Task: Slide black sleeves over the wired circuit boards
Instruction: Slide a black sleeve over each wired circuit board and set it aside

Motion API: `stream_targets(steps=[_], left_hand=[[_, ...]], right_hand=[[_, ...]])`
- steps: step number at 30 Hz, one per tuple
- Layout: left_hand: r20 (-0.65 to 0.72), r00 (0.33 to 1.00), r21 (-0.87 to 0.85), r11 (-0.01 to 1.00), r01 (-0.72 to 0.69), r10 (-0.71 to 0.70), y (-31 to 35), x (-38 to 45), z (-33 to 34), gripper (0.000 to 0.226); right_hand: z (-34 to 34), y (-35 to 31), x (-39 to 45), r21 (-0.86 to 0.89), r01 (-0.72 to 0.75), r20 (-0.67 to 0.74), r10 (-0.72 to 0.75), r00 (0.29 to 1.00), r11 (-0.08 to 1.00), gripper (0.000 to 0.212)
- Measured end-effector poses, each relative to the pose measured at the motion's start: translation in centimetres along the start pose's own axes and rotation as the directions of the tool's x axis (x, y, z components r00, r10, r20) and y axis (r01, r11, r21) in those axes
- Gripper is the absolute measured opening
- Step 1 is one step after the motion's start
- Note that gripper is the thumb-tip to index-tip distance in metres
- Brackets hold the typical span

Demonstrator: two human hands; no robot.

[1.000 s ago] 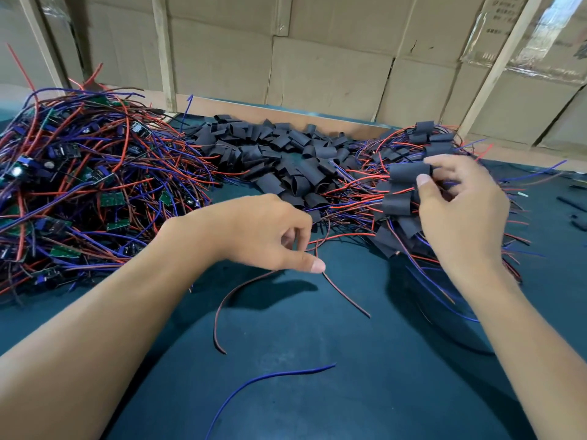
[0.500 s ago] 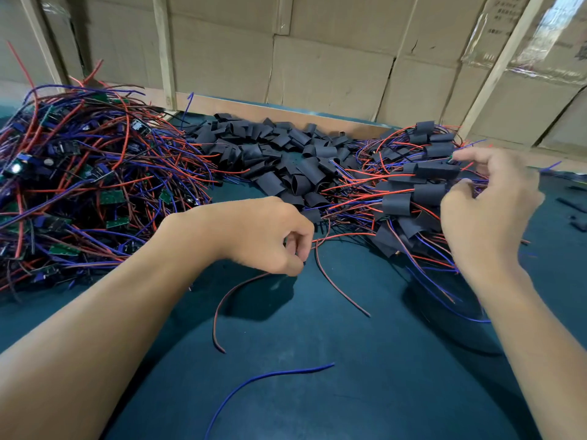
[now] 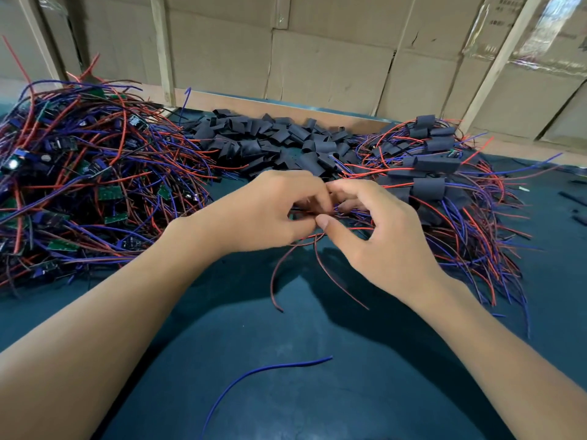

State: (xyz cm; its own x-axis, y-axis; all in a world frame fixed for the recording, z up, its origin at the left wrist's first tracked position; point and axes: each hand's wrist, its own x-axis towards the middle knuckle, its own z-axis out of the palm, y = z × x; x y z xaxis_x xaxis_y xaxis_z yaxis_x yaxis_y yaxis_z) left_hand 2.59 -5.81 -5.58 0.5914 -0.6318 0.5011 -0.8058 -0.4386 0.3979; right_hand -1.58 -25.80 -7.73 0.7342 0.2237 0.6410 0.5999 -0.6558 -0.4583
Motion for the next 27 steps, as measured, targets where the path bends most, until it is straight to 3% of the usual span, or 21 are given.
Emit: stream_targets(steps=[5,9,11,14,16,19,23,27], left_hand=[[-0.126,0.978,-0.322,0.939,0.117,-0.165,0.2,0.0,1.3,0.017],[-0.226,0.938,-0.405,0.901,0.156,-0.264,0.0,0.2,1.9,0.019],[-0.231,0.945,-0.358,0.923,0.139,-0.232,-0.2,0.1,1.8,0.022],[-0.192,0.977,-0.098,0.992,0.074,-0.092,-0.6,-0.1,1.4,0.024],[-0.168,0.981,-0.007,0.996,0.092,-0.092,-1.0,-0.3,1.1,0.018],[-0.145,0.988,0.059,0.996,0.065,-0.056,-1.4,-0.4,0.9,0.012],[-0.151,0.988,0.06,0.998,-0.023,0.032,-0.8,-0.3,1.3,0.012],[-0.178,0.984,0.121,0.992,0.036,-0.014,-0.1,-0.5,1.9,0.022]], right_hand=[[-0.8,0.0,0.2,0.203,-0.121,0.13,0.095,0.987,0.972,0.047],[-0.6,0.4,0.3,0.23,-0.23,0.155,0.198,0.968,0.946,0.047],[-0.1,0.5,0.3,0.214,-0.261,0.128,0.238,0.963,0.941,0.039],[-0.4,0.7,0.6,0.133,-0.275,0.054,0.271,0.961,0.952,0.048],[-1.1,1.2,0.8,0.037,-0.28,0.026,0.279,0.96,0.959,0.048],[-1.8,1.2,0.9,-0.008,-0.292,0.107,0.292,0.951,0.956,0.051],[-1.5,0.5,0.6,0.139,-0.218,0.27,0.175,0.947,0.966,0.04],[-0.7,0.9,0.2,-0.036,-0.074,0.253,0.081,0.964,0.997,0.02]])
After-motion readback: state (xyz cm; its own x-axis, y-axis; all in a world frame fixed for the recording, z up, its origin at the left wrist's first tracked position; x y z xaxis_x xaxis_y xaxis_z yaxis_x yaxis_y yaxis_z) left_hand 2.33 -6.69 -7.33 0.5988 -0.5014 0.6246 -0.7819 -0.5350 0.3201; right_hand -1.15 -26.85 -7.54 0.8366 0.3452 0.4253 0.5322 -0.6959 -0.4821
